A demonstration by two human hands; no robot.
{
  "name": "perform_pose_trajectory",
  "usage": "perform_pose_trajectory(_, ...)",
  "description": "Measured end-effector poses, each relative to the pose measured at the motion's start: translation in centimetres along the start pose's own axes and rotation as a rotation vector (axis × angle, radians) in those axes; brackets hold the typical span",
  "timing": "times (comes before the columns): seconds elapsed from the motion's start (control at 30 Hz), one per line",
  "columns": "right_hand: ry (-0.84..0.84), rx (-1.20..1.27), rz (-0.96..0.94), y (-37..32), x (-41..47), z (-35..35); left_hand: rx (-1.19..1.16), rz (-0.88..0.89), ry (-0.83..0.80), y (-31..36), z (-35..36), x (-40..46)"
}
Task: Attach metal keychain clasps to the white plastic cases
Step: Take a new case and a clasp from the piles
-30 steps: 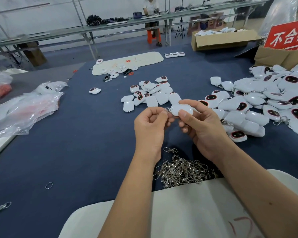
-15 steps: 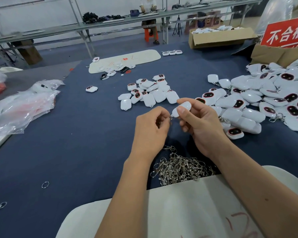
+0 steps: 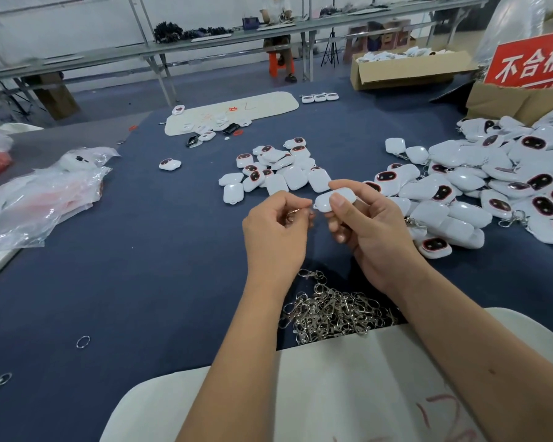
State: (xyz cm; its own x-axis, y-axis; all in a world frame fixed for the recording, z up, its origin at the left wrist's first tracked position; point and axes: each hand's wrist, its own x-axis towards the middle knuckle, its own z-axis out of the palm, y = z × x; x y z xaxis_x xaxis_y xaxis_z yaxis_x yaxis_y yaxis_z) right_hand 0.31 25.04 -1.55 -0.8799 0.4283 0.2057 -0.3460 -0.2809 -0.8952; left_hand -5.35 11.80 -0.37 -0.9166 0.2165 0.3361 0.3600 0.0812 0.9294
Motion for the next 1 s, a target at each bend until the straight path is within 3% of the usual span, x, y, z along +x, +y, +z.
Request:
perform_pose_trajectory(0.3, 0.190, -0.158, -0.096, 0.4, 0.1, 0.0, 0.201, 0.083, -0.035, -0.3, 0.6, -0.6)
perform_pose_trajectory(0.53, 0.403, -0.274, -0.205, 0.8, 0.2, -0.1, 0.747, 0.090, -0.059, -1.4, 0.5, 1.6)
perform_pose_trajectory(0.7, 0.354, -0.451, -0.219, 0.8, -0.1, 0.1, 0.990, 0.016, -0.324, -1.6, 0.3, 4.2)
perform_pose_trajectory(1.0, 0.104, -0.960, -0.385, 0.4, -1.1, 1.3, 0.743, 0.175, -0.253, -0.8, -1.2, 0.7)
